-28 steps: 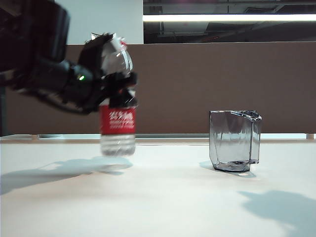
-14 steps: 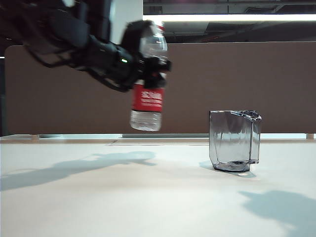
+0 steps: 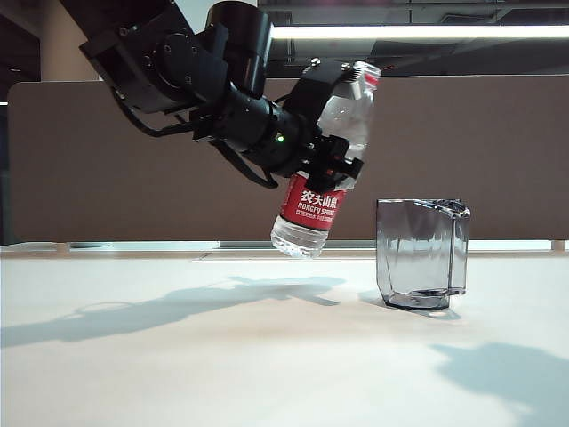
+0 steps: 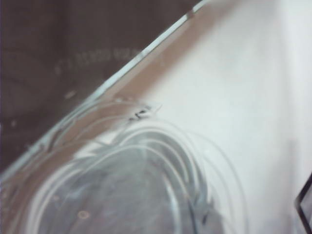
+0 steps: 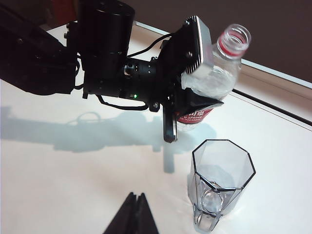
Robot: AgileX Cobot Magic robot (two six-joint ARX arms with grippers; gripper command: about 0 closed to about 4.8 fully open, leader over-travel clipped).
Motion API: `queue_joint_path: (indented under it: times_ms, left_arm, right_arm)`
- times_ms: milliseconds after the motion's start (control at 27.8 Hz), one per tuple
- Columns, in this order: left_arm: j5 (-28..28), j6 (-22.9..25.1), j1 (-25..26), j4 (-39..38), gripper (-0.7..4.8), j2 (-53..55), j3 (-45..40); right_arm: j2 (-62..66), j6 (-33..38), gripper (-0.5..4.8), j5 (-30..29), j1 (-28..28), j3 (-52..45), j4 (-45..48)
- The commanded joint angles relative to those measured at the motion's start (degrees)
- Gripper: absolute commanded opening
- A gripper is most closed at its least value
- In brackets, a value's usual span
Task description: Pick up the mineral water bottle with the left hand on the table and pour water into the mug until it's half full.
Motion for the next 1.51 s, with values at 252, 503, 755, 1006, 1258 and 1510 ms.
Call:
queue_joint_path:
  times_ms: [252,503,755,1006,1258,1510]
  left_arm:
    - [0.37,8.74,-0.59,2.38,1.20,1.33,1.62]
    - [0.37,14.82,-0.50,2.12,1.20,3.78,3.08]
    - [0.37,21.97,-0.15,2.10,1.20,3.76,3.08]
    - [0.37,29.75,0.20,2.40,1.20,3.93,3.15]
    - [0.37,30.53,0.55,5.62,1.20,5.18,3.21]
    - [0.37,36.76,0.61,5.60,1.20,5.18,3.21]
  right_arm:
    - [-0.04,-0.11,-0.06,-0.13,-0.02,0.39,0.72]
    - [-0.04,-0.11,-0.05,-0.13,-0.02,0.37,0.72]
    - [-0.04,-0.11,-0.05,-0.13,-0.02,0.39,0.72]
    - [-0.04,-0.13,-0.05,-0.11,-0.02,0.37,0.74]
    - [-0.04,-0.13,-0.06,-0.11,-0.02,0.37,0.72]
    - [-0.04,-0.13,-0.05,-0.11,-0.02,0.37,0.72]
